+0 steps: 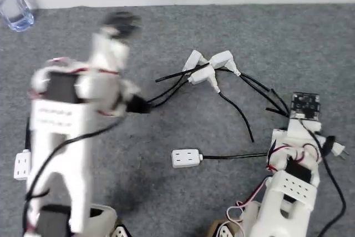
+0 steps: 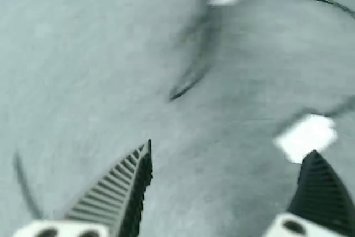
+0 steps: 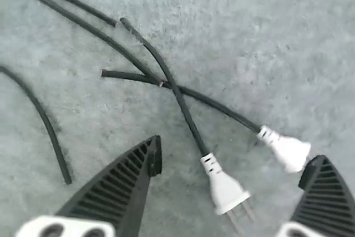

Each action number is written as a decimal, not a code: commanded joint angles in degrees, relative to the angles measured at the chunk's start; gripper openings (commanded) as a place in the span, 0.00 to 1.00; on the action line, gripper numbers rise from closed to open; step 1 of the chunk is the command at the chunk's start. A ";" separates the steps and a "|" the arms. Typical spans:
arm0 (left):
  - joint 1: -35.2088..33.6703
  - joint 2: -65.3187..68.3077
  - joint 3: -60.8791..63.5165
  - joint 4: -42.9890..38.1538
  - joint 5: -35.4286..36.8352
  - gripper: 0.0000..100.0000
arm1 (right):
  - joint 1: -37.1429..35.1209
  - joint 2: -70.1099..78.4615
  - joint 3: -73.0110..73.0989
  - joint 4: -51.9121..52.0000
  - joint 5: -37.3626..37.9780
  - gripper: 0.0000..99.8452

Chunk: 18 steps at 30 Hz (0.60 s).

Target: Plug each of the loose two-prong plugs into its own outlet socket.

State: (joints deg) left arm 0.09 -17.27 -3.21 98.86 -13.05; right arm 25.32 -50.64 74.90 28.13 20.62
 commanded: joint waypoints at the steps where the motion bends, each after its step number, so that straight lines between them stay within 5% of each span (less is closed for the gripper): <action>1: -13.80 -5.27 12.00 -0.53 1.14 0.39 | 0.92 -0.31 -9.49 11.74 10.11 0.38; 6: -25.41 -14.59 39.34 -19.69 1.05 0.39 | 2.95 -0.22 -21.27 24.75 16.79 0.38; 11: -25.85 -26.99 65.71 -39.65 2.55 0.39 | 0.31 4.97 -31.65 38.99 21.71 0.38; 18: -25.05 -38.68 75.38 -44.22 6.07 0.39 | 2.42 22.20 -44.22 44.44 21.54 0.38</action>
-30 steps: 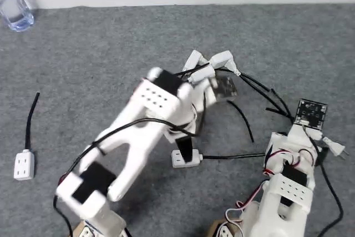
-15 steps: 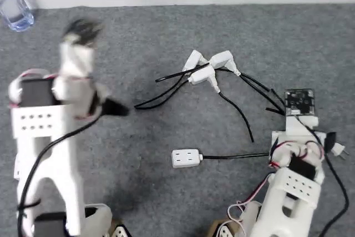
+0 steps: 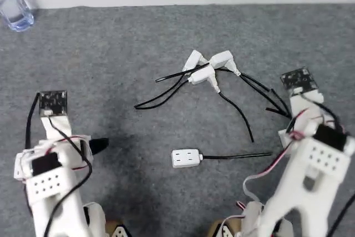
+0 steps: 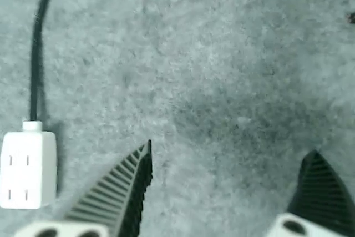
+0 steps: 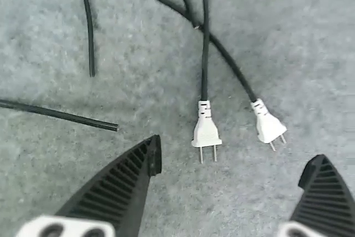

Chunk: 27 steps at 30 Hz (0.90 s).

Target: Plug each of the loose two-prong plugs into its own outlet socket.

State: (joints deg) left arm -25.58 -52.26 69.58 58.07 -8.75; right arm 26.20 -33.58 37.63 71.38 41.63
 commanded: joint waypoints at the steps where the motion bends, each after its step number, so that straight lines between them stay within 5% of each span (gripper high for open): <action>1: 0.62 -4.13 4.62 -5.54 2.20 0.39 | 2.15 7.43 -8.53 1.27 0.79 0.38; 5: 0.62 -4.40 9.27 -12.04 2.29 0.39 | 3.47 16.66 -12.84 1.27 1.05 0.38; 27: 4.75 -4.48 12.35 -15.38 2.20 0.39 | 9.10 45.67 -21.63 -4.18 5.89 0.38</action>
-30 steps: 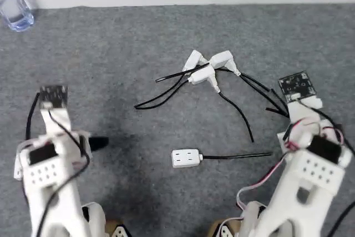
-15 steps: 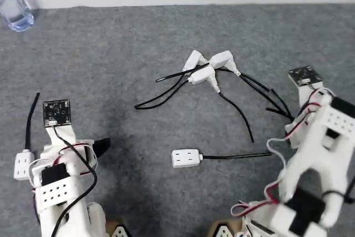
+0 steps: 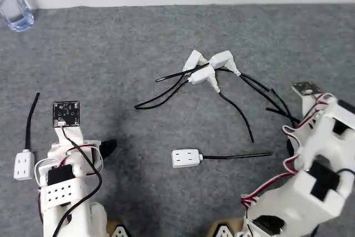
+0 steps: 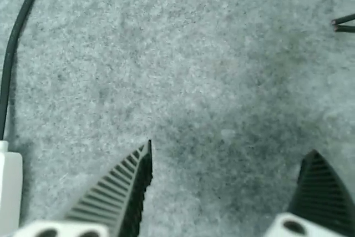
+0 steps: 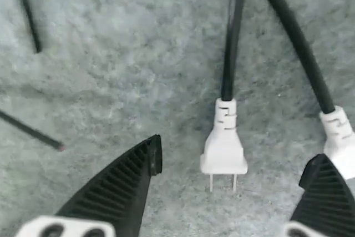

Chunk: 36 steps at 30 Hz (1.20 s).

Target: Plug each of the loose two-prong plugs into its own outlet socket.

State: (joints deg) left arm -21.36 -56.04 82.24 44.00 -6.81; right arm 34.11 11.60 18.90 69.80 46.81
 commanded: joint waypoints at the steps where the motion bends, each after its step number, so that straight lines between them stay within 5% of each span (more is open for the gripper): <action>1: 0.53 -0.70 -0.31 -1.32 0.26 0.39 | 1.19 1.10 -2.90 -3.47 0.70 0.38; 11: 0.62 -0.70 -0.31 -1.32 0.18 0.39 | 1.10 2.24 -2.99 -4.26 0.97 0.04; 25: 0.62 -0.70 -0.22 -1.32 0.18 0.39 | 5.32 4.18 -1.76 -3.82 6.33 0.01; 33: 0.62 -0.70 -0.22 -1.32 0.18 0.39 | 7.08 4.53 -1.76 2.77 -20.31 0.01; 36: 0.62 -0.70 -0.22 -1.32 0.18 0.39 | 5.67 4.09 -2.46 7.69 -37.45 0.01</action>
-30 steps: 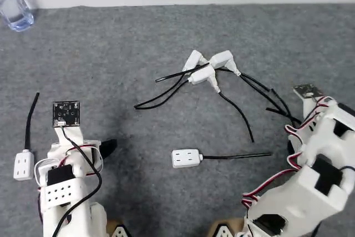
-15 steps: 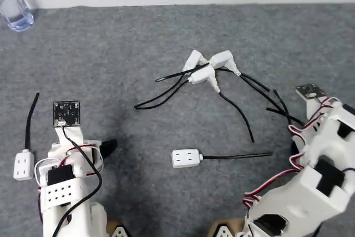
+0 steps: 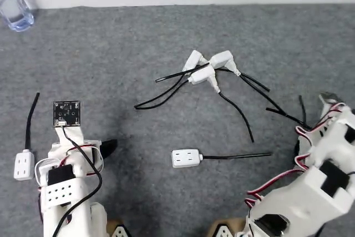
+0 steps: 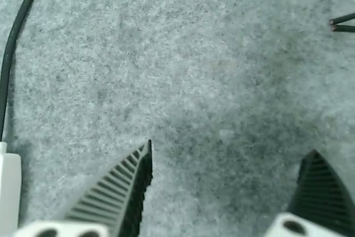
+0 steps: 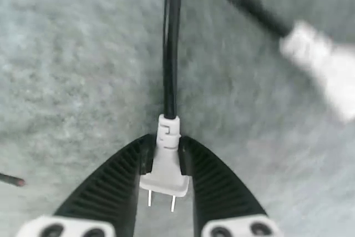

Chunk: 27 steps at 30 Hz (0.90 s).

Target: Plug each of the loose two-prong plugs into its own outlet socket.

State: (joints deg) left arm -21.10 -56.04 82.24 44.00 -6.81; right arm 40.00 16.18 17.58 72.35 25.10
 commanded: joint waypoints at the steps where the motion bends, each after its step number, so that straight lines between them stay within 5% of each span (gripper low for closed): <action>1: 0.35 -0.62 -0.22 -1.32 0.18 0.39 | -1.45 -0.40 -2.02 6.99 -22.59 0.01; 4: 0.44 -0.97 0.31 -1.32 0.18 0.39 | -6.20 0.04 -4.31 11.03 -37.54 0.01; 8: 0.44 -0.97 0.40 -1.41 0.18 0.39 | -12.35 0.13 -6.07 11.82 -44.48 0.01; 15: 0.44 -0.97 0.48 -1.58 0.18 0.39 | -11.91 0.13 -3.69 11.56 -66.99 0.01; 22: 0.44 -0.97 0.48 -1.67 0.18 0.39 | -10.95 0.13 -6.51 17.71 -70.68 0.01; 27: 0.44 -0.97 0.48 -1.67 0.18 0.39 | -12.44 0.13 -8.79 20.09 -60.75 0.02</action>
State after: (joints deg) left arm -21.10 -56.22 82.86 43.74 -6.81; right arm 27.96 16.70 11.96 89.93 -40.84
